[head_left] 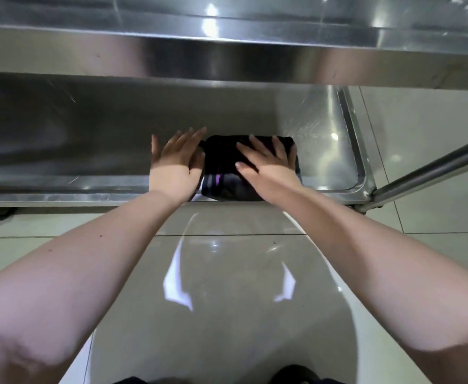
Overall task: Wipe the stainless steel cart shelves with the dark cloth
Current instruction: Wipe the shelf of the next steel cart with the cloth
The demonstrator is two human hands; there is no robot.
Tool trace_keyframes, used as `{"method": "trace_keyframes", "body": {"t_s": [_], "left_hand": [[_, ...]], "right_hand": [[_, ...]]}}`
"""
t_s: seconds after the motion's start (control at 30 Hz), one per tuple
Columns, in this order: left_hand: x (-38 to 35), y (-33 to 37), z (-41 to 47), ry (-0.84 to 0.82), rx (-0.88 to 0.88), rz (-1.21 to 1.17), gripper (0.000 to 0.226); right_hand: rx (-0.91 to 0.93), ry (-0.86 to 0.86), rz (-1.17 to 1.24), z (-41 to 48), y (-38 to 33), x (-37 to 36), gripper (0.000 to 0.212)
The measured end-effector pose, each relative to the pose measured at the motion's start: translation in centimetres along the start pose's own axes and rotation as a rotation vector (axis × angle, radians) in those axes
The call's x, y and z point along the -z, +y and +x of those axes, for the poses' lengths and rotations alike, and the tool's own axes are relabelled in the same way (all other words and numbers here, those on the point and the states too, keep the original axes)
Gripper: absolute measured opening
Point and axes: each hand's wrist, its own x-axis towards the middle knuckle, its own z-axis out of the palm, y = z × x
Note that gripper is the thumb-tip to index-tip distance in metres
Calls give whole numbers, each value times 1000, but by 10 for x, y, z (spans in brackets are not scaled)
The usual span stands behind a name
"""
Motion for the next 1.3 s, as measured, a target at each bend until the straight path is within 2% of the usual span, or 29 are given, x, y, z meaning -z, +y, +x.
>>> {"method": "trace_keyframes", "body": {"t_s": [0.07,0.17,0.3,0.43,0.5,0.57,0.63,0.7,0.8,0.87,0.9,0.97,1.0,1.13,1.3], "left_hand": [[1,7,1,-3,-29,-53,47],[-4,19,1,-76,-81,-52,45],[-5,35,-4,-126,-124,-49,47],[3,46,10,-95,-171,-45,54],[13,56,20,-205,-188,50,70],[22,66,27,-375,-194,231,85],[32,75,34,-461,-206,337,78],[45,86,36,-465,-237,295,58],[70,114,26,-484,-233,214,27],[89,139,7,-493,-225,200,19],[99,152,-3,-483,-245,192,17],[120,176,-30,-498,-275,185,17],[132,189,-44,-518,-283,185,20],[190,228,-73,-477,-403,221,34],[275,277,-73,-435,-470,159,35]], "right_hand": [[-111,175,-4,14,26,8,48],[-228,73,25,26,43,23,52],[-88,40,93,29,28,39,50],[-130,-69,-104,22,5,53,45],[-56,-70,-237,15,-5,60,34],[35,-65,-267,6,-10,71,30],[80,-113,-254,-7,-11,86,25],[71,-163,-228,-28,-8,99,18],[39,-142,-160,-73,-4,113,26],[22,-132,-155,-109,-2,121,21],[-3,-157,-151,-127,-3,128,28],[-39,-251,-178,-165,-9,142,48],[-47,-251,-189,-182,-11,150,49],[-30,-104,-124,-238,-20,196,25],[11,28,-29,-291,-32,281,21]]}}
